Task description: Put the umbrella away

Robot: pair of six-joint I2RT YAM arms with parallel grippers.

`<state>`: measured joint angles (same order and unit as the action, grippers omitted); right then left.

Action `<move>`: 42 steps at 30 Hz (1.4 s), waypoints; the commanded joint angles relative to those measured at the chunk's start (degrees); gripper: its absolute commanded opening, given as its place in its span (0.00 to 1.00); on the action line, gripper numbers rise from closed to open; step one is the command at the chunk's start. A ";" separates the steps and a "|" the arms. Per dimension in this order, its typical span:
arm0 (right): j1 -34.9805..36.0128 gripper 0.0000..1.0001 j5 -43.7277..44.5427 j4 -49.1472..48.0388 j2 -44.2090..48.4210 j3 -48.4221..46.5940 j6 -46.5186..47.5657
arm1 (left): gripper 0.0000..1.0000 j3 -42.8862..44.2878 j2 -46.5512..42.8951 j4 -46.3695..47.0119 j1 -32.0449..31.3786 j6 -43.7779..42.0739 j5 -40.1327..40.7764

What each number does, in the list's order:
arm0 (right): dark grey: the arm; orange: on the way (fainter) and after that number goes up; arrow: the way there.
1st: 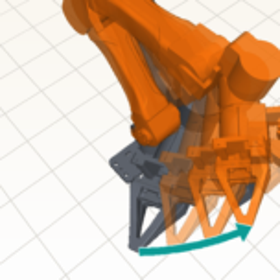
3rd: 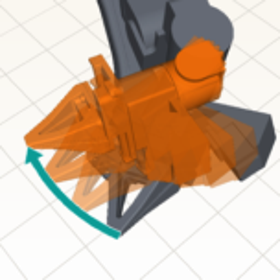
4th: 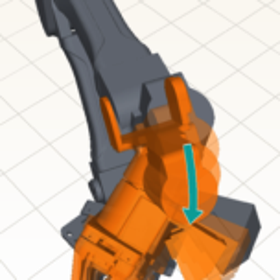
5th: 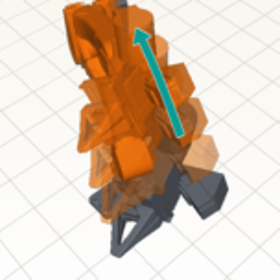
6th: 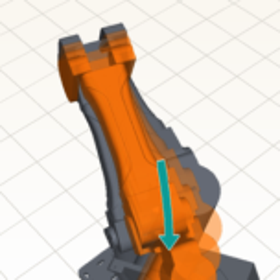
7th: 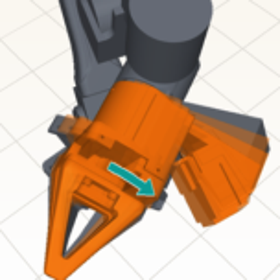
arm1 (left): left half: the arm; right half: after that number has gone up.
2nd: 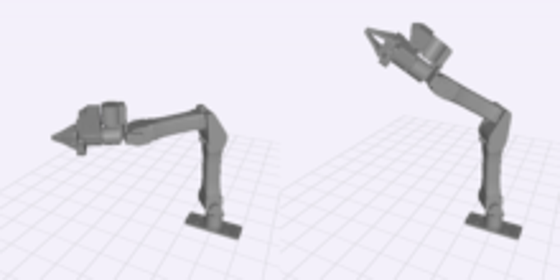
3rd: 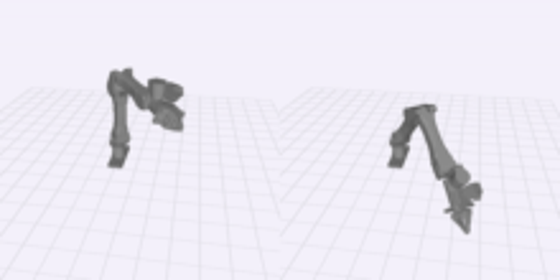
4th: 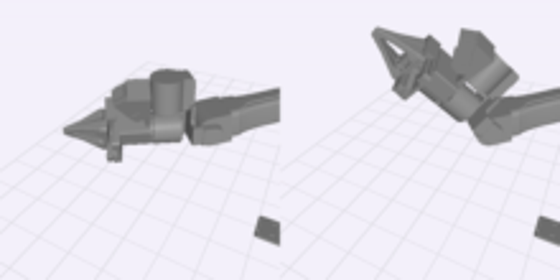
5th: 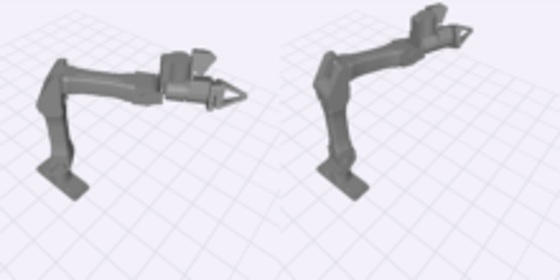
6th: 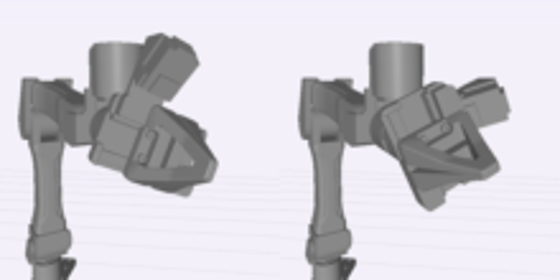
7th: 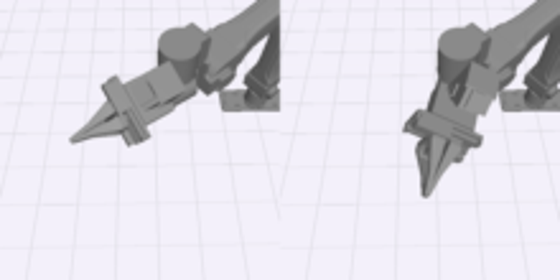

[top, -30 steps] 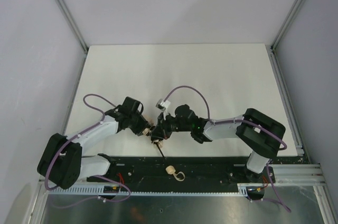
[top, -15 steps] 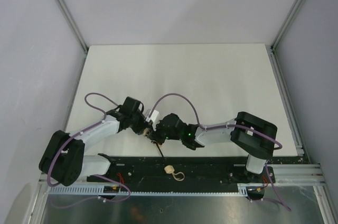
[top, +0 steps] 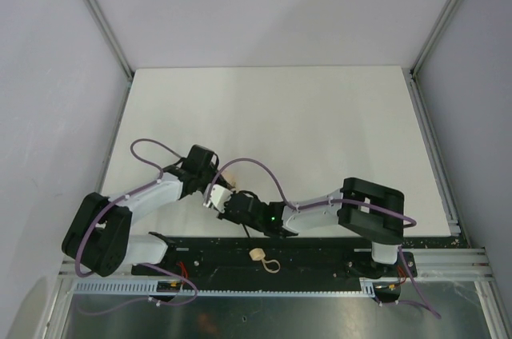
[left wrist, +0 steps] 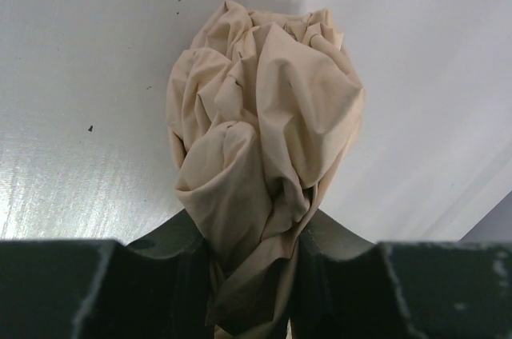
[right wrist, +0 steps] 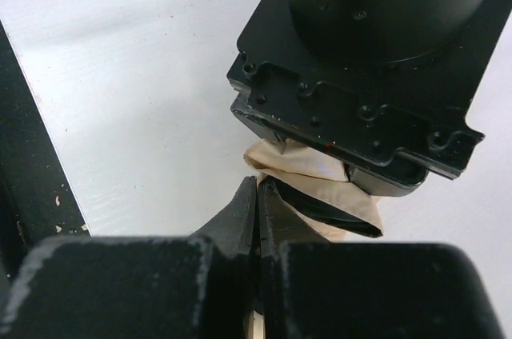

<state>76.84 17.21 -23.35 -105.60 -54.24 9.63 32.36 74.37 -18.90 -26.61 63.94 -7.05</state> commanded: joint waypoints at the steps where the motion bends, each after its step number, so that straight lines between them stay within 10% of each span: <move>1: 0.60 0.00 -4.91 8.68 -4.40 -0.30 -1.48 | 0.00 -1.17 2.50 -2.38 0.37 -1.04 3.63; 17: -4.39 0.24 -27.12 9.44 -5.27 0.03 -16.56 | 0.00 -0.10 3.45 -2.48 2.71 -2.99 2.72; 29: -8.91 0.70 -44.79 4.91 30.20 -0.07 -27.42 | 0.00 6.50 -9.33 -0.82 3.56 -10.53 6.55; 42: -32.03 0.75 -35.11 29.29 50.14 -0.08 -31.15 | 0.00 3.84 -25.90 48.91 3.39 -45.42 5.57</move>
<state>47.42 -18.26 -2.98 -56.03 -54.33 -20.12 37.58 49.30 2.83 -23.31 35.16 2.26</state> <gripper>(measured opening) 0.751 0.342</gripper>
